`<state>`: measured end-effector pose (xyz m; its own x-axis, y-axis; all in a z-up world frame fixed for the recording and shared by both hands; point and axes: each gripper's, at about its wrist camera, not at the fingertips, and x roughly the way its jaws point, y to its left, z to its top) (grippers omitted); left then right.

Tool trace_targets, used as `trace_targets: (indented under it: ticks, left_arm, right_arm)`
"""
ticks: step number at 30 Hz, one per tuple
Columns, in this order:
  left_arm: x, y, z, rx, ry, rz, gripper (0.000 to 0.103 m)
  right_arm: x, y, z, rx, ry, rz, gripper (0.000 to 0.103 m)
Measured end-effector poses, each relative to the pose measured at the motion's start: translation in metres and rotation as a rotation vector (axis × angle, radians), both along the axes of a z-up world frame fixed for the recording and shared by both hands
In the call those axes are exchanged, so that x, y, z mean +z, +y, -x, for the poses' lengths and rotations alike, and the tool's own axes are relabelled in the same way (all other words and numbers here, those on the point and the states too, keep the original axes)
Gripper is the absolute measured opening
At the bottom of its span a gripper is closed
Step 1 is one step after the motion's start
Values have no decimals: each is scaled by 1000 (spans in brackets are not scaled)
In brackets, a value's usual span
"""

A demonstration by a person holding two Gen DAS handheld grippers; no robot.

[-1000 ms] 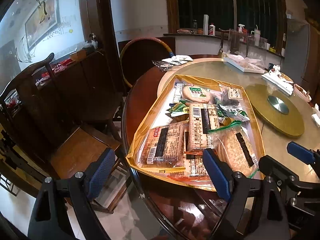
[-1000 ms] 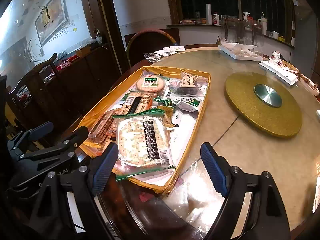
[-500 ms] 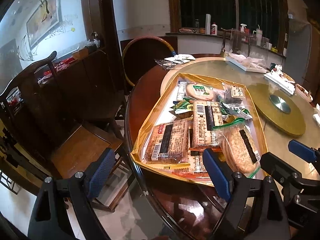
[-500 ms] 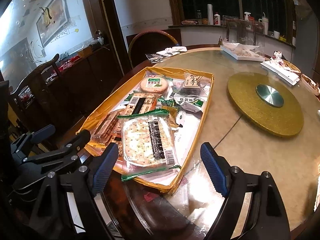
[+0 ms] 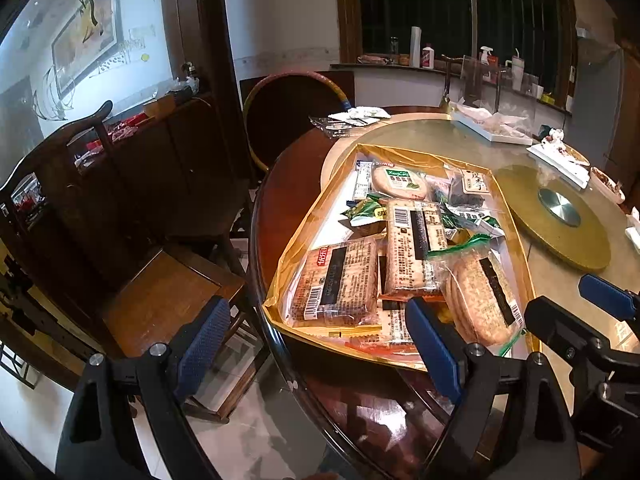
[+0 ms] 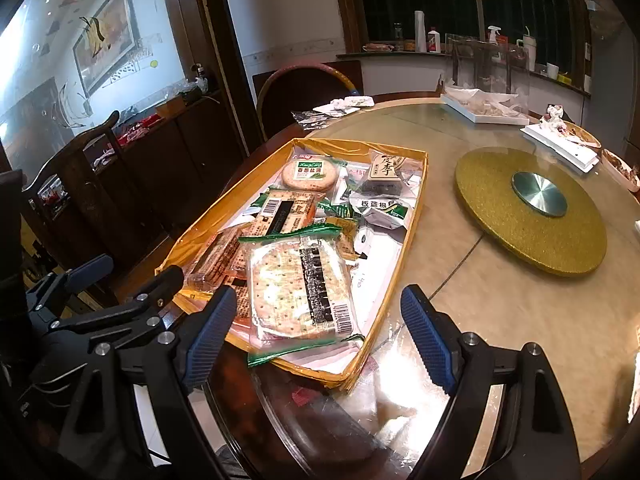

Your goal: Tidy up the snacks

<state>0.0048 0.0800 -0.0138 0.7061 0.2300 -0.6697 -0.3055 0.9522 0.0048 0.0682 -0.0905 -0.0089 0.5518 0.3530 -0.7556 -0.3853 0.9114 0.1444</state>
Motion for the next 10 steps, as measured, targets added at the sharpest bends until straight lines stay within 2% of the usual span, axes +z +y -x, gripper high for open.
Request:
trace_targets:
  ticks: [10]
  left_arm:
    - [-3,6,-5,8,-11,-16,89]
  right_arm:
    - [0,6,-4,3,0,6,84]
